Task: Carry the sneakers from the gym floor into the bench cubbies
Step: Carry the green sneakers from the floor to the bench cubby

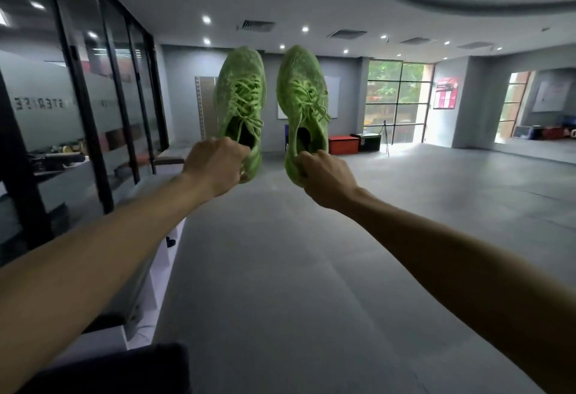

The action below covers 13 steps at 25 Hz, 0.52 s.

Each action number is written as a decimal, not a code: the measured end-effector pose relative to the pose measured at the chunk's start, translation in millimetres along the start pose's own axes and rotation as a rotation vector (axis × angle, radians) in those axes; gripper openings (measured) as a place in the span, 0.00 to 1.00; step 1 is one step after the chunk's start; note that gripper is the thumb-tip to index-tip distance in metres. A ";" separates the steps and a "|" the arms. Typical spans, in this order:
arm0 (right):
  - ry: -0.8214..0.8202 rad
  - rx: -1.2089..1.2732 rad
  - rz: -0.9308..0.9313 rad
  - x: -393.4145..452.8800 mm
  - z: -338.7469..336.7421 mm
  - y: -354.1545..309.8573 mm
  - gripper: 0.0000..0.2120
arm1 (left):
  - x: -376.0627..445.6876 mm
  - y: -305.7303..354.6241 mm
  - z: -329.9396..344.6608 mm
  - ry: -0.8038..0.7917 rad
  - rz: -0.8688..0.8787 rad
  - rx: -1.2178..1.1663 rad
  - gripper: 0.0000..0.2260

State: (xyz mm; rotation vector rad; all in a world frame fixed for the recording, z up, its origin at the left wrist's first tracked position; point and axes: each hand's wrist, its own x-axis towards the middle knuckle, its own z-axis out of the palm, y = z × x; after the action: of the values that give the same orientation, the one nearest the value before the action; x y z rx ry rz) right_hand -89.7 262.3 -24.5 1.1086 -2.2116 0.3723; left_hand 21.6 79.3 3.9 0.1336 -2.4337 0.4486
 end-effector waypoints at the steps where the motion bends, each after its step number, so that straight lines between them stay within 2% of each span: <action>1: -0.002 -0.004 0.009 16.8 12.4 18.0 0.06 | 23.2 0.1 18.7 0.007 0.008 -0.015 0.04; 7: -0.030 -0.016 0.020 106.7 86.3 118.9 0.08 | 149.2 -0.8 127.1 0.015 0.011 -0.065 0.05; 13: -0.042 -0.052 0.050 185.5 176.8 223.3 0.05 | 262.0 0.9 235.9 0.001 0.032 -0.052 0.07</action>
State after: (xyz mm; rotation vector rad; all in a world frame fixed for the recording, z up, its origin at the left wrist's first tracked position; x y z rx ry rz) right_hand -422.6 194.5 -33.2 1.0442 -2.2756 0.3134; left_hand -322.2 1.8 -5.4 0.0730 -2.4472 0.3993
